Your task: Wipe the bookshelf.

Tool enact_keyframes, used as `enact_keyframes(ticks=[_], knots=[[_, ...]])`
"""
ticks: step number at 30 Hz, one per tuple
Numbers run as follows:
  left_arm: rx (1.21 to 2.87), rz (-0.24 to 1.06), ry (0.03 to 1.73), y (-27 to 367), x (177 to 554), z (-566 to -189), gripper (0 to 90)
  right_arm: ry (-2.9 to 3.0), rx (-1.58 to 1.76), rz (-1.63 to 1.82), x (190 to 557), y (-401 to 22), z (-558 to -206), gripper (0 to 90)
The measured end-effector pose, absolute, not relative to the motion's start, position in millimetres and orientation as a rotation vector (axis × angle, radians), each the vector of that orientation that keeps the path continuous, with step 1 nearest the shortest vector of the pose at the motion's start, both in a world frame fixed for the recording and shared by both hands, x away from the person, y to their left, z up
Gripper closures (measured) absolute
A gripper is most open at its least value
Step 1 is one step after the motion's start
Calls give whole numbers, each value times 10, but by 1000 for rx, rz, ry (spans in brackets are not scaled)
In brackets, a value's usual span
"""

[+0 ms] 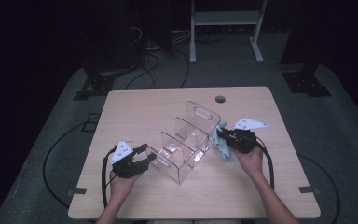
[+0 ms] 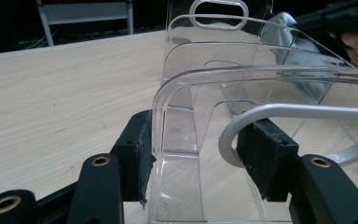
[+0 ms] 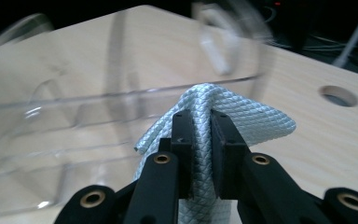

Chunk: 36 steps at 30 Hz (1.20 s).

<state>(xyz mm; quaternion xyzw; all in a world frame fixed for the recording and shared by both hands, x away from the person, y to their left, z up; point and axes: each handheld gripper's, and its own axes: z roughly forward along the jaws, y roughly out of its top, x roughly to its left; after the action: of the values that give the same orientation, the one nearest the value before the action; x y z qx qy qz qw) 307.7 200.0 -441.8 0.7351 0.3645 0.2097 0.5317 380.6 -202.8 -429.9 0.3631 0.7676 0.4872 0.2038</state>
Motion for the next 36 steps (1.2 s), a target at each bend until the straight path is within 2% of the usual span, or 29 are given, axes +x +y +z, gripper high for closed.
enact_keyframes(ticks=[4,12,18,27,36], knots=[[1755,502,872,1996,3076,-4415,461,2119,1074,1409,3928,-2106,-4303,804],[1758,504,871,1998,3074,-4413,461,2166,1017,1444,3799,-2007,-4281,802],[1756,507,876,1998,3075,-4412,462,2224,902,1461,3568,-1797,-4292,802],[1758,508,872,1995,3079,-4411,462,2189,1028,1420,3786,-1946,-4397,803],[1756,509,875,1994,3078,-4412,462,2241,915,1526,3457,-1727,-4380,803]])
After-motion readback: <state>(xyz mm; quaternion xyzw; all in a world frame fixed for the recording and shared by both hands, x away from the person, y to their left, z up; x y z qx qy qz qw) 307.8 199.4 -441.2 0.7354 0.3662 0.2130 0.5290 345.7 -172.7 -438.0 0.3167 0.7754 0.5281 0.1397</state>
